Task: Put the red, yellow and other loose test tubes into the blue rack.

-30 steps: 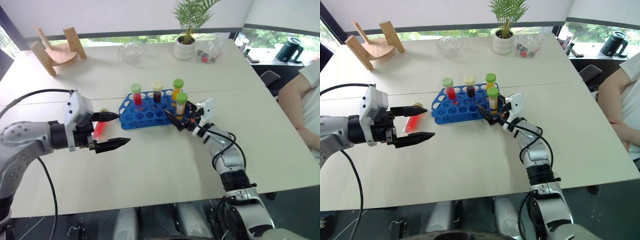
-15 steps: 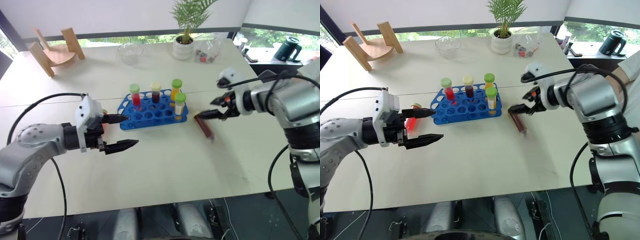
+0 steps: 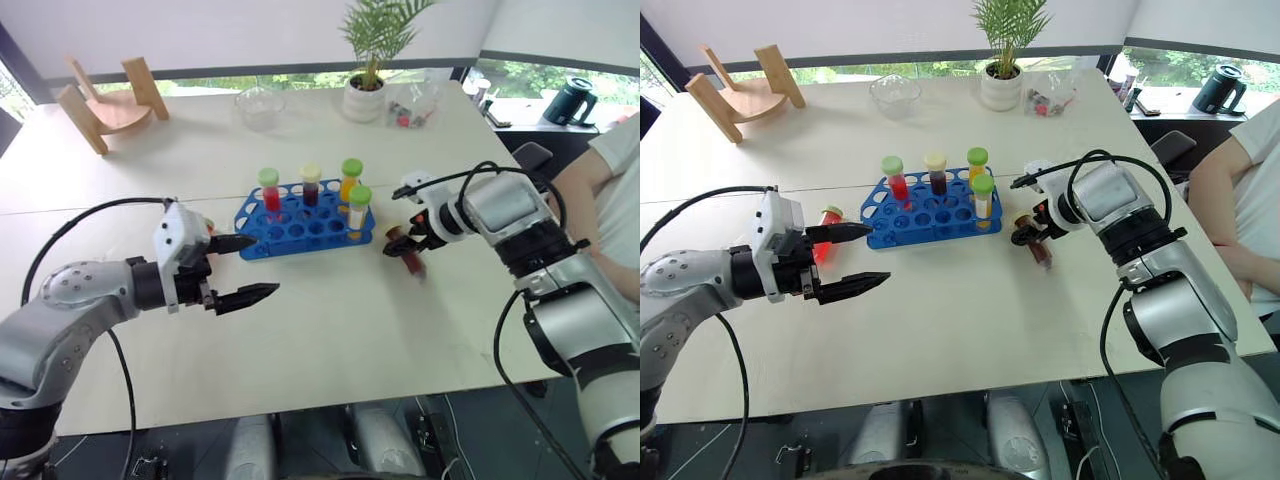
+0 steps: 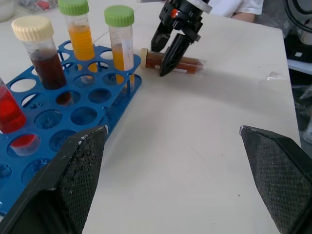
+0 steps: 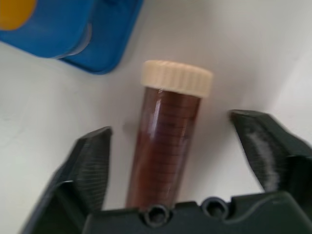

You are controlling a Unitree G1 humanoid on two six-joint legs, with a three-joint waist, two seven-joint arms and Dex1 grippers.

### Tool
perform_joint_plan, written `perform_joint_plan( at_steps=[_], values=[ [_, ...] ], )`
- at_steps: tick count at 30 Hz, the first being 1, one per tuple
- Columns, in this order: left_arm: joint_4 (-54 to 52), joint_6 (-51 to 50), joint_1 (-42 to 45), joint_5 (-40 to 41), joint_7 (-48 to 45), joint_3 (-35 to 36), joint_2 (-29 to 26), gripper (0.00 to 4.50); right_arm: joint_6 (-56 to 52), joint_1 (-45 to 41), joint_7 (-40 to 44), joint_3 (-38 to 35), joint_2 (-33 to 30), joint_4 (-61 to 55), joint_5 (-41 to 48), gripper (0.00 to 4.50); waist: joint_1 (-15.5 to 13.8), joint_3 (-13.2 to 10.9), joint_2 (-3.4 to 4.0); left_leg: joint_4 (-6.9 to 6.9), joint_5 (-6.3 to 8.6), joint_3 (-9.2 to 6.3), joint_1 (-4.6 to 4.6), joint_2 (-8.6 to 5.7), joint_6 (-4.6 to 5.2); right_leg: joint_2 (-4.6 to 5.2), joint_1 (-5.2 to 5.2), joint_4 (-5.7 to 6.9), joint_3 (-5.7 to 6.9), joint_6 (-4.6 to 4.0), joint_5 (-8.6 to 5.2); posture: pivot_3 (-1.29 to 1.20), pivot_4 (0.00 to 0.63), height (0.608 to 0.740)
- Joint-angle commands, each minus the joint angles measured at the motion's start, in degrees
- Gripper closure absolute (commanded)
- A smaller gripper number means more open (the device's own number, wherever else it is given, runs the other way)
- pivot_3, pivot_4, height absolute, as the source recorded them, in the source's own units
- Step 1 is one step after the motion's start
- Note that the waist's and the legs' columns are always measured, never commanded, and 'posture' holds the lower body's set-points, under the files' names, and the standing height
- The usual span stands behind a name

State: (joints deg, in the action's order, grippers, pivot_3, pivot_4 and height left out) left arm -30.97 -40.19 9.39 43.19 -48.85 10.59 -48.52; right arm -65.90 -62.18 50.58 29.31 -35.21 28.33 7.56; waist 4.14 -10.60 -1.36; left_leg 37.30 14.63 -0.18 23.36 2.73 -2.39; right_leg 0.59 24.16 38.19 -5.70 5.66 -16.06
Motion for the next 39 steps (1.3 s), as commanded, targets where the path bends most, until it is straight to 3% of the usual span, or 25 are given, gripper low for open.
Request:
perform_joint_plan(
  at_steps=[1, 3, 4, 7, 11, 14, 17, 22, 25, 31, 39],
  values=[
    [-1.9, 0.4, 0.2, 0.8, 0.4, 2.5, -0.6, 0.0, 0.3, 1.3, 2.3, 1.4, 1.6, -1.4, -0.3, 2.47, 0.0, 0.0, -0.01, 0.0, 0.0, 0.0, 0.0, 0.0, 0.0, 0.0, 0.0, 0.0, 0.0, 0.0, 0.0, 0.0, 0.15, 0.74],
    [-1.9, 0.3, 0.3, 0.9, 0.5, 2.6, -0.8, 0.0, -1.1, 2.0, 2.8, 0.9, 1.2, -3.8, -0.1, 3.44, 0.0, 0.0, -0.01, -0.03, 0.0, -0.02, -0.01, 0.01, 0.0, -0.02, 0.01, 0.01, 0.01, 0.0, 0.0, 0.0, 0.15, 0.74],
    [-1.7, 0.2, 0.5, 0.8, 0.4, 2.7, -0.9, 0.0, -1.8, 2.5, 2.8, 0.4, 0.7, -5.6, 0.1, 3.63, 0.0, 0.0, -0.01, -0.08, 0.0, -0.05, -0.01, 0.02, 0.0, -0.03, 0.02, 0.01, 0.03, 0.0, 0.0, 0.0, 0.15, 0.74],
    [-1.5, -0.2, 0.7, 1.0, 0.3, 3.5, -1.5, 0.0, -4.5, 4.8, 4.1, -2.4, -2.6, -14.5, 2.4, 3.63, -0.1, 0.0, 0.0, -0.19, 0.0, -0.09, 0.02, 0.02, 0.0, -0.04, 0.09, 0.03, 0.05, -0.01, -0.01, 0.0, 0.15, 0.74],
    [-1.1, -1.1, 0.2, 1.9, -0.1, 5.5, -2.7, 0.0, -2.8, 13.7, 10.2, -12.1, -8.9, -38.4, 12.2, 3.63, -0.5, -0.1, 0.1, -0.21, 0.04, -0.14, 0.27, 0.01, 0.05, 0.0, 0.27, -0.05, 0.08, 0.01, -0.03, 0.0, 0.15, 0.74],
    [-0.7, -1.8, -0.2, 2.8, -0.6, 6.6, -3.8, 0.0, -0.3, 20.9, 8.6, -22.0, -4.0, -50.3, 19.9, 3.63, -0.3, -0.1, 0.08, -0.16, 0.05, -0.13, 0.33, 0.01, 0.06, 0.02, 0.3, -0.06, 0.08, 0.03, -0.03, 0.0, 0.15, 0.74],
    [-0.2, -2.3, 0.0, 3.3, -0.9, 7.0, -4.4, 0.0, 2.2, 24.2, 3.2, -26.7, 3.6, -53.2, 22.8, 3.63, -0.1, 0.0, 0.02, -0.16, 0.05, -0.1, 0.15, 0.01, 0.06, -0.01, 0.17, 0.0, 0.07, 0.03, -0.02, 0.0, 0.15, 0.74],
    [0.8, -4.7, 1.3, 4.8, -1.9, 7.1, -6.7, 0.0, 32.9, 31.8, -11.0, -25.8, 26.8, -45.9, 15.5, 3.63, -0.1, 0.0, -0.01, -0.08, 0.0, -0.13, 0.05, 0.02, 0.0, -0.06, 0.07, 0.02, 0.07, 0.02, -0.02, 0.0, 0.15, 0.74],
    [0.9, -5.2, 1.8, 5.2, -2.1, 7.1, -7.5, 0.0, 47.2, 33.4, -16.3, -24.7, 34.6, -37.7, 10.3, 3.63, -0.1, 0.0, 0.01, -0.14, -0.01, -0.08, 0.08, 0.02, -0.02, -0.03, 0.13, 0.02, 0.06, 0.02, -0.02, 0.0, 0.15, 0.74],
    [0.6, -6.0, 1.8, 6.0, -2.2, 7.6, -8.2, 0.0, 67.5, 32.6, -23.3, -24.2, 39.1, -21.3, 2.5, 3.63, -0.1, 0.0, 0.0, -0.18, -0.03, -0.08, 0.13, 0.0, -0.09, 0.05, 0.13, 0.01, 0.08, 0.02, -0.01, 0.0, 0.15, 0.74],
    [0.0, -5.7, 1.4, 6.2, -1.5, 7.4, -7.7, 0.0, 77.2, 30.0, -28.0, -24.8, 40.7, -11.0, 0.4, 3.63, 0.0, 0.0, 0.0, -0.23, -0.03, -0.1, 0.07, 0.03, -0.1, 0.0, 0.14, 0.06, 0.08, 0.0, 0.0, 0.0, 0.15, 0.74]
  ],
)
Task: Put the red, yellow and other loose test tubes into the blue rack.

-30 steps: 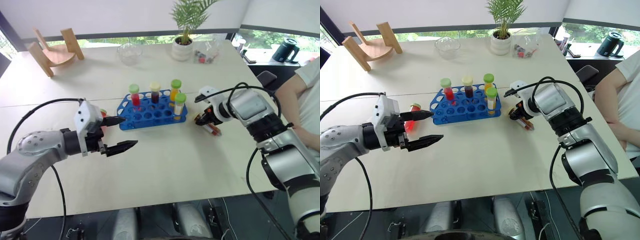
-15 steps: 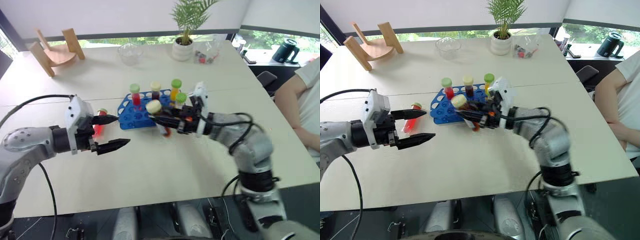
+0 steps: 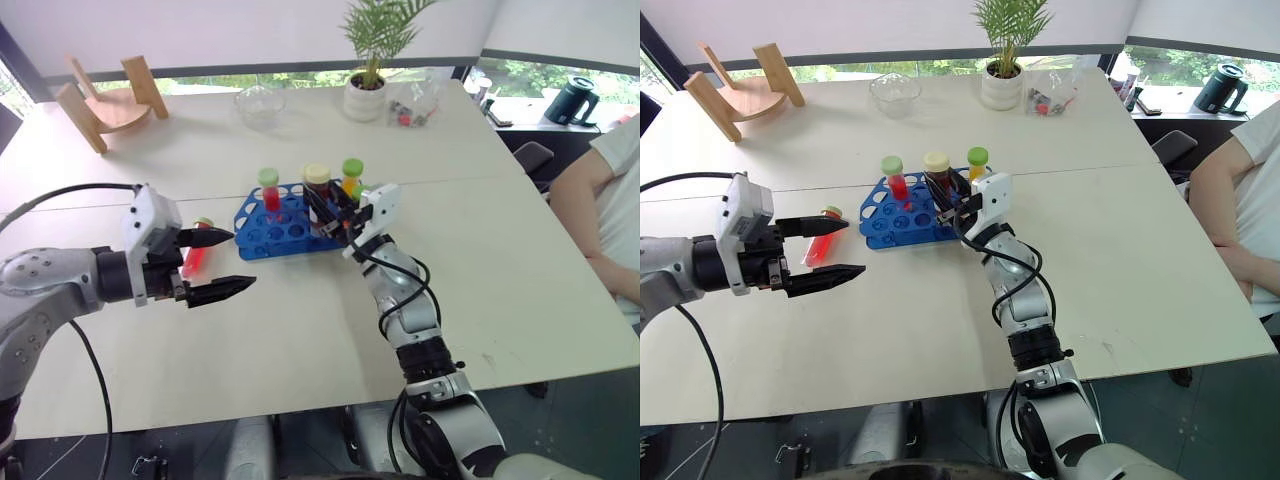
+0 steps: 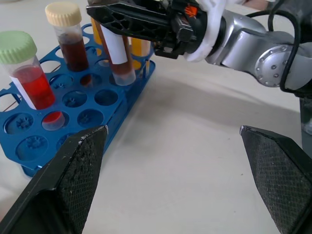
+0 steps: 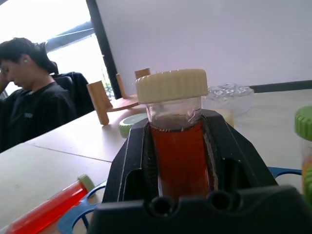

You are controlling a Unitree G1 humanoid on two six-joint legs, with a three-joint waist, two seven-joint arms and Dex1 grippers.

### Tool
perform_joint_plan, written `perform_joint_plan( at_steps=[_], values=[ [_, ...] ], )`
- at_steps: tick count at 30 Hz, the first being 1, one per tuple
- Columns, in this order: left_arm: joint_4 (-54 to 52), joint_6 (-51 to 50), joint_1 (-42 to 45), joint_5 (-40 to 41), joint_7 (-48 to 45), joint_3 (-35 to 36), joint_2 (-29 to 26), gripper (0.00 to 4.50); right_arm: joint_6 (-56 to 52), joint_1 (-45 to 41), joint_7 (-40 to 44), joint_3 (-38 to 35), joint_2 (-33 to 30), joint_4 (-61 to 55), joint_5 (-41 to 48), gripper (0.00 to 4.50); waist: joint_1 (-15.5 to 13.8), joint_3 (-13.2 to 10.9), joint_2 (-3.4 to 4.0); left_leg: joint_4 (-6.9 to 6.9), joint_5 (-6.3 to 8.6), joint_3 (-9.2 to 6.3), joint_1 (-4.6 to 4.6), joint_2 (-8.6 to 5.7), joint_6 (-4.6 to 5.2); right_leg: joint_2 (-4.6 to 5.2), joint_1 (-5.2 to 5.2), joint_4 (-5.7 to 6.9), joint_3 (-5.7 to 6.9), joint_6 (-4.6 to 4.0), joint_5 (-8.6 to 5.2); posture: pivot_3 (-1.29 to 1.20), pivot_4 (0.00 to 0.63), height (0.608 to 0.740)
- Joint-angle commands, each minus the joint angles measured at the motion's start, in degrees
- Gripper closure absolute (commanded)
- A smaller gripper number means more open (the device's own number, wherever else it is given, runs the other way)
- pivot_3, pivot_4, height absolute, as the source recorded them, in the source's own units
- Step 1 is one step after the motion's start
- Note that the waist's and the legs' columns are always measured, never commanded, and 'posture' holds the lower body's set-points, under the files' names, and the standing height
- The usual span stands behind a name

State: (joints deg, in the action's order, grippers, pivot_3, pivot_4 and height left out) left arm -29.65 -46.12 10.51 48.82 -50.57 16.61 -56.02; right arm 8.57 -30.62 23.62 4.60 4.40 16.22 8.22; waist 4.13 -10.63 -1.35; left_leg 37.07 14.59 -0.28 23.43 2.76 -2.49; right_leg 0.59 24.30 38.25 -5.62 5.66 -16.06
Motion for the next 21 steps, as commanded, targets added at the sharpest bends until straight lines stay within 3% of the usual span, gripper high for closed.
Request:
perform_joint_plan(
  at_steps=[1, 12, 13, 18, 21],
  values=[
    [-1.3, 0.3, 0.2, 0.5, 0.2, 1.4, -0.1, 0.0, 3.2, -1.9, -1.3, -0.1, 1.2, 1.8, -0.3, 3.63, 0.0, 0.0, 0.0, 0.01, 0.0, 0.0, 0.0, -0.01, 0.0, 0.01, 0.0, 0.0, 0.0, 0.0, 0.0, 0.0, 0.15, 0.74],
    [-1.5, 0.9, -0.6, 0.4, 0.8, 1.5, 0.4, 0.0, 4.3, -1.0, -1.3, 0.8, 0.8, 5.4, -1.2, 3.63, 0.0, 0.0, 0.0, 0.01, -0.01, 0.0, -0.01, 0.0, -0.01, 0.01, -0.01, 0.03, -0.01, 0.0, 0.0, 0.0, 0.15, 0.74],
    [-1.5, 1.0, -0.8, 0.2, 0.8, 1.4, 0.5, 0.0, 4.0, -0.5, -0.5, 1.0, 0.5, 5.1, -1.0, 2.61, 0.0, 0.0, 0.0, 0.02, -0.01, 0.0, -0.01, 0.0, -0.01, 0.01, -0.01, 0.03, -0.01, 0.0, 0.0, 0.0, 0.15, 0.74],
    [-1.4, 1.1, -1.2, -0.6, 2.3, 1.3, 0.9, 0.0, 0.3, 2.9, 0.4, 2.2, -2.1, -1.0, -1.8, 0.18, -0.1, 0.0, 0.01, 0.01, -0.01, 0.0, 0.0, -0.01, -0.01, 0.01, -0.01, 0.03, -0.01, 0.0, 0.0, 0.0, 0.15, 0.74],
    [0.0, 1.1, 0.1, -3.8, 5.6, 0.1, 0.9, 0.0, -8.4, 6.3, 3.1, 3.4, -6.3, -12.0, 0.4, 0.07, -0.2, 0.0, 0.01, 0.03, -0.01, 0.0, 0.0, -0.02, -0.01, 0.03, -0.01, 0.03, -0.01, 0.0, 0.0, 0.0, 0.15, 0.74]
  ],
)
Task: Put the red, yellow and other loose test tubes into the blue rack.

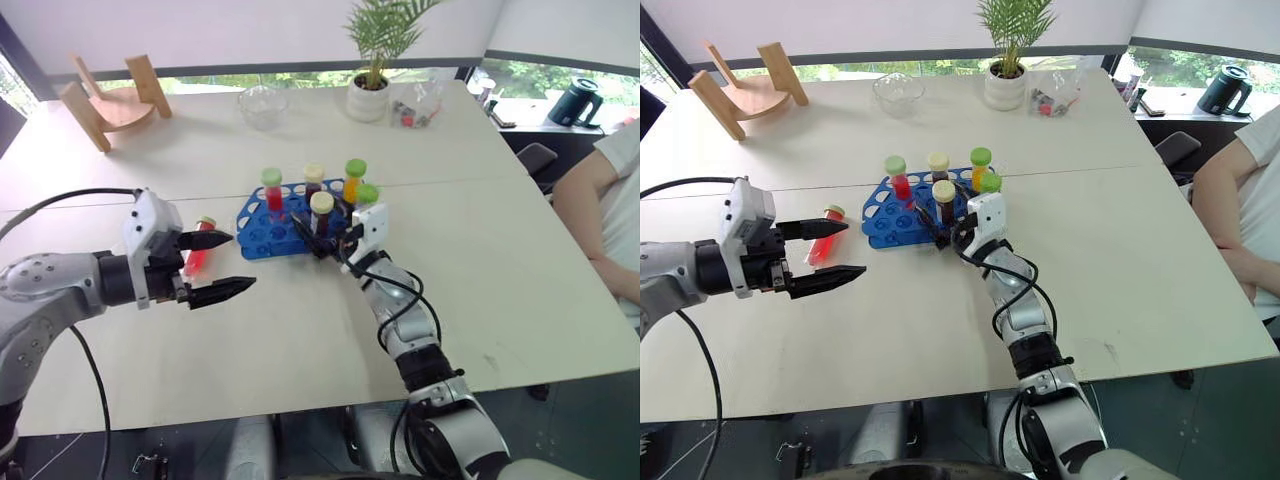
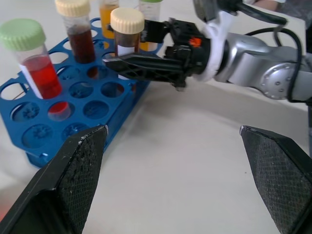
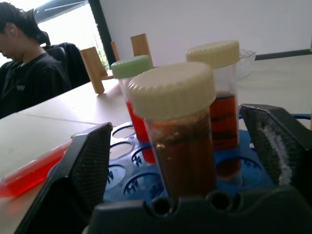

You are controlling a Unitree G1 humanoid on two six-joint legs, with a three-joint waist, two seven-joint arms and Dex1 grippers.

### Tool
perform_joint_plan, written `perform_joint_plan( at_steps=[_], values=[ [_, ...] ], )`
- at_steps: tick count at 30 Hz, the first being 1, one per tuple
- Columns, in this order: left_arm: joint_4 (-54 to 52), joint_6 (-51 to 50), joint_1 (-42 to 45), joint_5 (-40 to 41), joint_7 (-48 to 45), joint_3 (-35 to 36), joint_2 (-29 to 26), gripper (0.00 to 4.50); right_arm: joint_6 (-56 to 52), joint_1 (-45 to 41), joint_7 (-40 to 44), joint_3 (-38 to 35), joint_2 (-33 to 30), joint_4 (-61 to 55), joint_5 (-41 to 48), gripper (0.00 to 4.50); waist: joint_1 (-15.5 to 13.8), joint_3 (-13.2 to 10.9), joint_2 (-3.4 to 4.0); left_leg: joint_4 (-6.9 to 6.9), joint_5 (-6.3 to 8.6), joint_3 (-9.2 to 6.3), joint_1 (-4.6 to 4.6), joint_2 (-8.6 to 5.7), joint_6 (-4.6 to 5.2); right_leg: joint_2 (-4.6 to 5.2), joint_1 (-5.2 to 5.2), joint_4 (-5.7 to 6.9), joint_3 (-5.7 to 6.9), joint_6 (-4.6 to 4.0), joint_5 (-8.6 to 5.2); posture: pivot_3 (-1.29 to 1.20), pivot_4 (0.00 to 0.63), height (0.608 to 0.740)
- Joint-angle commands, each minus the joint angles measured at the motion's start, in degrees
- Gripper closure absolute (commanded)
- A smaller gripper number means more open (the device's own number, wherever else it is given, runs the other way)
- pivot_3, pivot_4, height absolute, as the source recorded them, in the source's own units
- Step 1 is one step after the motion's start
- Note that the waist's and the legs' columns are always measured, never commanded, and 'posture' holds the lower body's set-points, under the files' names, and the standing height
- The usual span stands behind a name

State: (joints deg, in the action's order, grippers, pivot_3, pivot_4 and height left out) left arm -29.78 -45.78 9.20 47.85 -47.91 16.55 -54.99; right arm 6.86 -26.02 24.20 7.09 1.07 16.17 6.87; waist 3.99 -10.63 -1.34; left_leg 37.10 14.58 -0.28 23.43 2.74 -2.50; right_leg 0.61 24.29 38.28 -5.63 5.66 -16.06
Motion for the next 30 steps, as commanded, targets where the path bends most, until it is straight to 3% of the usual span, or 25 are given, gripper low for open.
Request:
perform_joint_plan(
  at_steps=[1, 3, 8, 11, 14, 22, 30],
  values=[
    [0.7, 0.6, 2.1, -4.2, 4.1, -0.4, -0.2, 0.0, -10.1, 2.8, 3.8, 1.3, -4.6, -15.9, 2.9, 0.07, -0.1, 0.0, 0.0, 0.0, 0.0, -0.01, 0.0, 0.0, 0.0, 0.0, 0.0, 0.0, 0.0, 0.0, 0.0, 0.0, 0.15, 0.74],
    [2.7, 0.0, 4.4, -6.7, 6.8, -1.8, -0.1, 0.0, -18.7, 4.2, 6.8, 1.5, -8.3, -24.1, 7.0, 0.07, -0.2, 0.0, 0.0, 0.03, 0.0, -0.02, 0.01, -0.01, 0.0, 0.0, -0.01, 0.0, 0.0, 0.0, 0.0, 0.0, 0.15, 0.74],
    [11.1, -13.7, 16.5, -7.6, 13.3, -7.1, -0.6, 0.0, -39.2, 1.3, 20.9, 0.1, -25.7, -39.9, 21.2, 0.07, -0.4, 0.0, -0.03, 0.12, 0.0, -0.08, -0.02, -0.03, 0.01, -0.03, -0.12, 0.0, 0.03, 0.02, 0.0, 0.0, 0.15, 0.74],
    [19.4, -25.4, 25.0, -11.9, 18.1, -13.5, -0.8, 0.0, -40.8, -3.4, 32.1, 0.2, -36.8, -41.2, 23.3, 0.07, -0.3, 0.0, -0.02, 0.14, 0.0, -0.08, -0.04, -0.05, 0.02, -0.05, -0.15, 0.0, 0.03, 0.03, -0.01, 0.0, 0.15, 0.74],
    [26.0, -30.6, 30.7, -14.8, 19.0, -18.1, 0.4, 0.0, -38.8, -8.1, 40.0, 0.9, -42.7, -38.7, 23.1, 0.07, 0.0, 0.0, -0.05, 0.07, 0.02, -0.11, -0.09, -0.04, 0.07, -0.1, -0.19, -0.05, 0.05, 0.03, -0.01, 0.0, 0.15, 0.74],
    [41.0, -34.6, 41.2, -21.1, 20.0, -24.3, 7.3, 0.0, -35.8, -15.6, 49.1, 2.0, -46.5, -34.3, 21.5, 0.07, -0.5, 0.0, -0.07, 0.1, 0.04, -0.11, 0.08, -0.05, 0.09, -0.05, -0.06, -0.08, 0.08, 0.03, -0.02, 0.0, 0.15, 0.74],
    [50.4, -31.3, 43.5, -26.0, 18.9, -25.6, 11.6, 0.0, -36.6, -15.9, 49.5, 0.0, -47.2, -37.5, 23.1, 0.07, -1.1, 0.0, -0.06, 0.13, 0.03, -0.11, 0.07, -0.05, 0.09, -0.05, -0.03, -0.02, 0.07, 0.03, -0.02, 0.0, 0.15, 0.74]
  ],
)
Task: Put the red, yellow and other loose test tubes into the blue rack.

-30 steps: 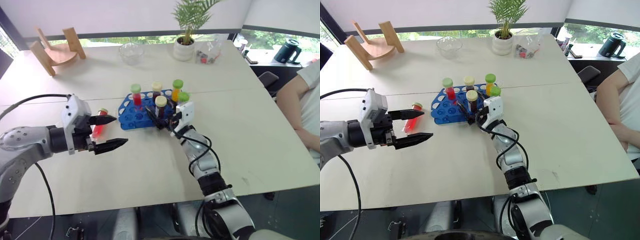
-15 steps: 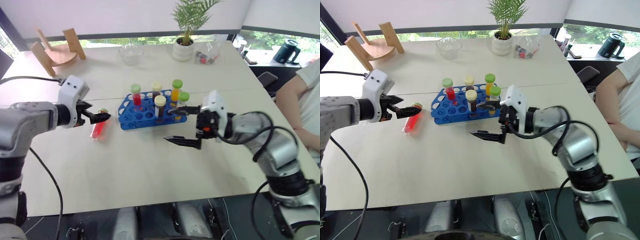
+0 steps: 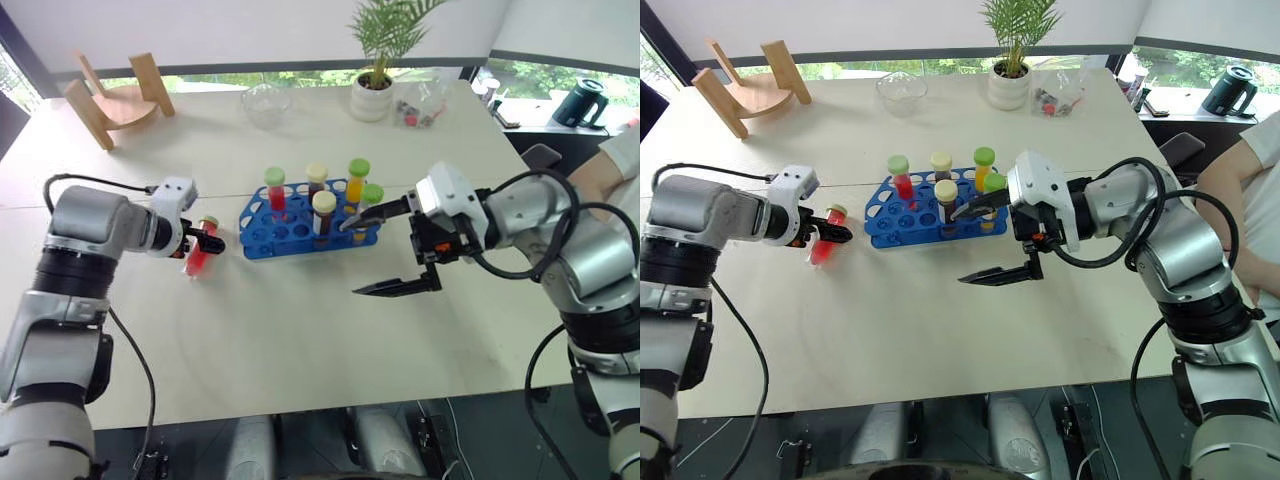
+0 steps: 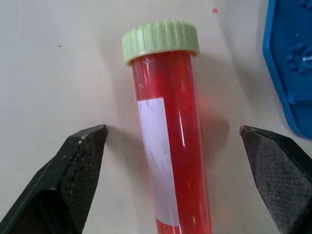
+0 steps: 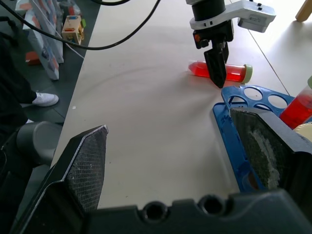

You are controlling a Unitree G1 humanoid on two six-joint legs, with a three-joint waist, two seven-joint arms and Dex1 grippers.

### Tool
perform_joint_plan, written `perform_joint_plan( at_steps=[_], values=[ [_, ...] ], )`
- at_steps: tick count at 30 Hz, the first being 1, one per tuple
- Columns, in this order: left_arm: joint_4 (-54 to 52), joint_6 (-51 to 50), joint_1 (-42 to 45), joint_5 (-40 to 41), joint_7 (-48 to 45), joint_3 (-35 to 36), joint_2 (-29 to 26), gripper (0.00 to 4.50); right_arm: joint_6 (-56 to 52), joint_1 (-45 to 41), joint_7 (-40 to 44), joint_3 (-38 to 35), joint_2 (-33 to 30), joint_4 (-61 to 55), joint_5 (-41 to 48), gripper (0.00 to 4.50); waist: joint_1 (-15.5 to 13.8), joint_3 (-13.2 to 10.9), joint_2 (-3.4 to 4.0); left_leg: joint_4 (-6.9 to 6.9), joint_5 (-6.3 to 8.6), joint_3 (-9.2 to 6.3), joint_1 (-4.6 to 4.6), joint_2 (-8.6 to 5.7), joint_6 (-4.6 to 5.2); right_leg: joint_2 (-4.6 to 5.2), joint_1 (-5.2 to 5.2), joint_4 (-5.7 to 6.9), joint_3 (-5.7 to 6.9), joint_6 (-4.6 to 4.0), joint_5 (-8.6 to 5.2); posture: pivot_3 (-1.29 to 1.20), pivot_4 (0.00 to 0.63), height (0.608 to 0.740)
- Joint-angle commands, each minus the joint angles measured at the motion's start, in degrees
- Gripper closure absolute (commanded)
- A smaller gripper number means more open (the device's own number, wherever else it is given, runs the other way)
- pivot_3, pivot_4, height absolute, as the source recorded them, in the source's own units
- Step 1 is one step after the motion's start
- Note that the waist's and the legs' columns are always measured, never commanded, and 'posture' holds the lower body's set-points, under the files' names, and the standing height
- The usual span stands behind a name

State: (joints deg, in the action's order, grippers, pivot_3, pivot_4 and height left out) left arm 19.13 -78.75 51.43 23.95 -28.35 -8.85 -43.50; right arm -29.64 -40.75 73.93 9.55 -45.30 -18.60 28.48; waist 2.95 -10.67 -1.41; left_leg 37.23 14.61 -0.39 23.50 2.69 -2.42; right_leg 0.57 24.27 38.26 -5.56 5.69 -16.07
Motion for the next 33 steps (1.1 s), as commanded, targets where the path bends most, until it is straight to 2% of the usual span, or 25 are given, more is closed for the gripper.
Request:
perform_joint_plan(
  at_steps=[1, 4, 5, 7, 11, 12, 13, 17, 20, 23, 26, 29, 33],
  values=[
    [2.4, 2.2, 1.7, -2.5, -0.7, -0.2, 0.7, 0.0, -0.3, -0.8, -0.2, -2.8, -1.1, -3.2, 1.7, 0.07, -0.2, 0.0, 0.0, 0.01, 0.0, 0.0, 0.0, 0.0, 0.0, 0.0, 0.0, 0.01, 0.0, 0.0, 0.0, 0.0, 0.15, 0.74],
    [5.0, 4.4, 2.6, -4.1, -1.1, -0.1, 2.3, 0.0, -0.6, 0.2, -0.6, -3.6, -1.7, -4.4, 2.1, 0.07, -0.6, 0.0, 0.0, 0.04, 0.0, 0.01, 0.0, -0.01, -0.01, 0.02, -0.02, 0.01, 0.0, 0.0, 0.0, 0.0, 0.15, 0.74],
    [6.2, 5.3, 3.0, -4.7, -1.2, -0.1, 2.8, 0.26, -0.7, 0.6, -0.8, -4.0, -1.9, -4.8, 2.3, 0.02, -0.8, 0.0, 0.0, 0.06, 0.0, 0.01, 0.0, -0.01, -0.01, 0.02, -0.04, 0.01, 0.01, 0.0, 0.0, 0.0, 0.15, 0.74],
    [8.5, 7.2, 3.7, -5.8, -1.4, 0.4, 3.9, 0.94, -1.1, 1.1, -1.4, -4.5, -2.2, -5.5, 2.5, 0.0, -0.9, 0.0, 0.0, 0.09, -0.01, 0.0, 0.0, -0.02, -0.01, 0.03, -0.06, 0.02, 0.01, 0.01, 0.01, 0.0, 0.15, 0.74],
    [13.7, 11.2, 5.8, -7.8, -1.8, 1.6, 5.8, 3.07, -1.1, 2.4, -2.1, -5.2, -3.0, -5.9, 2.3, 0.0, -1.1, 0.0, 0.0, 0.16, -0.01, 0.01, -0.01, -0.03, -0.02, 0.04, -0.11, 0.02, 0.01, 0.03, 0.02, 0.0, 0.15, 0.74],
    [14.8, 11.8, 6.3, -8.2, -1.9, 2.0, 6.1, 3.44, -1.0, 2.7, -2.2, -5.3, -3.2, -6.0, 2.3, 0.0, -1.2, 0.0, 0.0, 0.17, -0.01, 0.0, 0.0, -0.04, -0.02, 0.04, -0.11, 0.02, 0.01, 0.04, 0.02, 0.0, 0.15, 0.74],
    [15.3, 11.9, 6.8, -8.5, -2.3, 2.1, 6.1, 3.62, -1.1, 2.9, -2.3, -5.5, -3.4, -6.1, 2.3, 0.0, -1.3, 0.0, 0.0, 0.17, -0.01, 0.0, -0.01, -0.04, -0.02, 0.04, -0.12, 0.02, 0.01, 0.04, 0.02, 0.0, 0.15, 0.74],
    [12.7, 11.6, 8.4, -4.5, -6.6, 7.3, 5.9, 3.62, -0.9, 4.7, -3.0, -6.6, -4.6, -6.2, 2.1, 0.0, -1.9, 0.0, -0.01, 0.18, -0.01, 0.0, 0.0, -0.03, -0.02, 0.03, -0.12, 0.02, 0.01, 0.05, 0.03, 0.0, 0.15, 0.74],
    [4.3, 16.7, 6.6, 2.1, -11.6, 15.9, 6.2, 3.62, -0.7, 6.4, -4.7, -7.6, -4.6, -6.3, 1.7, 0.0, -2.0, 0.0, -0.05, 0.17, -0.01, 0.0, 0.1, -0.03, -0.02, 0.04, -0.04, 0.0, 0.03, 0.05, 0.03, 0.0, 0.15, 0.74],
    [-7.7, 17.6, -0.3, 11.5, -17.7, 24.5, 7.1, 3.62, -1.8, 7.9, -7.6, -8.2, -3.7, -7.4, 1.9, 0.0, -1.8, 0.0, -0.01, 0.16, -0.01, 0.0, 0.19, 0.01, -0.03, 0.09, 0.06, -0.02, 0.05, 0.04, 0.03, 0.0, 0.15, 0.74],
    [-16.9, 21.8, -8.0, 15.6, -17.5, 28.2, 11.5, 3.62, -1.6, 9.0, -9.8, -8.4, -3.2, -8.1, 1.6, 0.0, -1.7, 0.1, 0.16, 0.04, -0.01, 0.12, 0.04, 0.01, -0.03, 0.13, 0.05, -0.01, -0.05, 0.04, 0.03, 0.0, 0.15, 0.74],
    [-22.6, 30.9, -13.4, 15.0, -16.8, 27.7, 17.1, 3.62, -2.5, 9.4, -11.8, -8.7, -2.8, -8.9, 2.2, 0.0, -2.0, 0.1, 0.13, 0.13, -0.06, 0.07, 0.01, 0.02, -0.11, 0.08, 0.02, 0.11, -0.04, 0.02, 0.04, 0.0, 0.15, 0.74],
    [-23.0, 48.8, -19.6, 7.8, -17.2, 21.7, 24.4, 3.62, -3.8, 10.5, -14.4, -9.1, -2.5, -10.6, 3.1, 0.0, -2.3, 0.1, 0.1, 0.31, -0.15, 0.07, -0.03, -0.02, -0.26, 0.09, -0.22, 0.03, -0.05, 0.13, 0.11, 0.0, 0.15, 0.74]
  ],
)
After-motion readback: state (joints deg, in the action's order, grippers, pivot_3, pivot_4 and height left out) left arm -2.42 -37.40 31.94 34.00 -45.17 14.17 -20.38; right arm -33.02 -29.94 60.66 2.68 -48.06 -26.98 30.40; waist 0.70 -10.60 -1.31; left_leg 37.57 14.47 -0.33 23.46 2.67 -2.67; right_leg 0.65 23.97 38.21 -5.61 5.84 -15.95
